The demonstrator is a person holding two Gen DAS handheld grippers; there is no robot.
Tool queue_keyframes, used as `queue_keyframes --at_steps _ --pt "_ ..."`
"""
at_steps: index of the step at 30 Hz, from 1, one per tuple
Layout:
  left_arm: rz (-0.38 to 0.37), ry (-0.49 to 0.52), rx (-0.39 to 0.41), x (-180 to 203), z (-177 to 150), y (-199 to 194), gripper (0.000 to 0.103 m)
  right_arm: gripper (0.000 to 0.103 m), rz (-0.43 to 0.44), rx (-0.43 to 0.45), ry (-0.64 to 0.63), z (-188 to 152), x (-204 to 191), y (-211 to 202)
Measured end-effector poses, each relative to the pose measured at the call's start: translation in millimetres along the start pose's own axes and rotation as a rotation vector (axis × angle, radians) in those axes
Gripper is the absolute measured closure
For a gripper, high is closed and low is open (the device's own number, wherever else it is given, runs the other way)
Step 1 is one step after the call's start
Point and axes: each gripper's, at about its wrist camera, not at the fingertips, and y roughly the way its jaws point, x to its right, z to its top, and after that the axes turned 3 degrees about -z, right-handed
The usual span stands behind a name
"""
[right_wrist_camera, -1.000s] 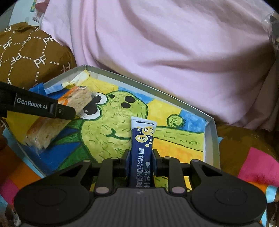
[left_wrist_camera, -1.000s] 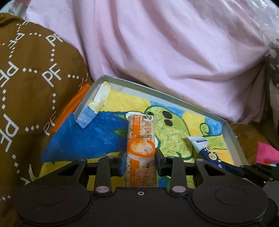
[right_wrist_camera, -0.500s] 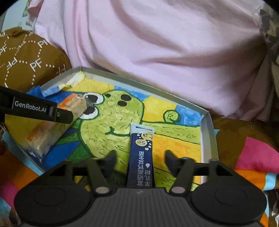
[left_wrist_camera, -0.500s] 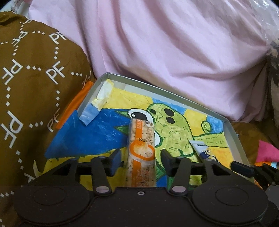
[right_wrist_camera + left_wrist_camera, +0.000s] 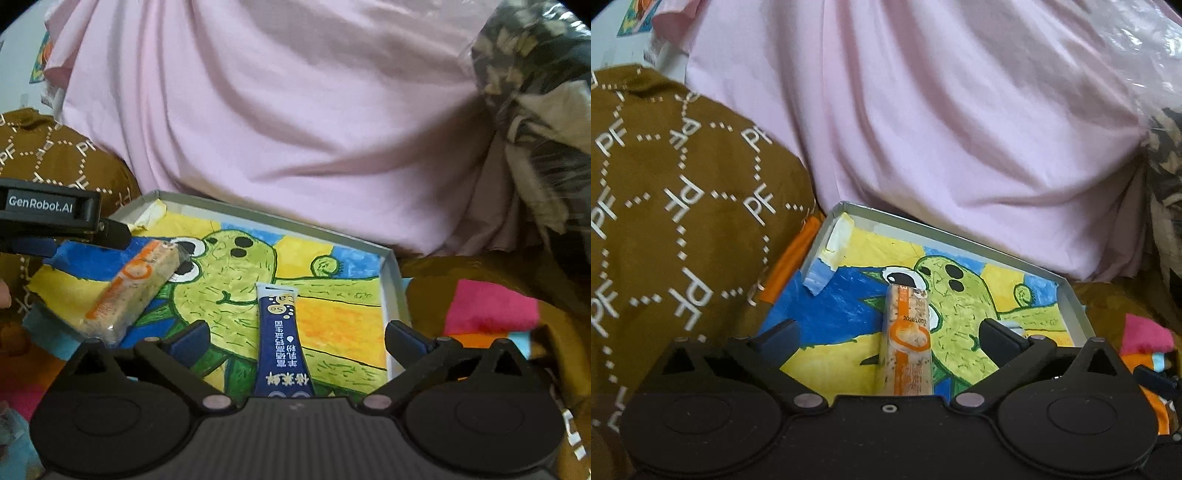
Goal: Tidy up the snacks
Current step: 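Carry the cake bar in the left tool and blue packet in the right tool over the tray, then open the left tool releasing the cake bar while the right tool releases the blue packet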
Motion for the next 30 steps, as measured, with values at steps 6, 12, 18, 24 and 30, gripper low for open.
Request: queue_keyframes --at_steps 6,12,18,24,30 --pt "-0.009 0.065 0.028 2 -11 -37 0.001 0.0 0.009 0.028 0.046 -1 -1 -35" --pt "-0.013 0.125 0.049 1 -27 -76 0.001 0.0 0.024 0.08 0.025 -7 -7 -72" --pt "-0.007 0.143 0.052 -4 -38 -109 0.001 0.0 0.04 0.082 0.004 -14 -20 -102" --pt "0.019 0.148 0.042 -14 -46 -137 0.001 0.0 0.048 0.097 -0.015 -19 -31 -127" --pt "0.046 0.169 0.041 -23 -54 -161 0.001 0.0 0.066 0.126 -0.029 -24 -40 -151"
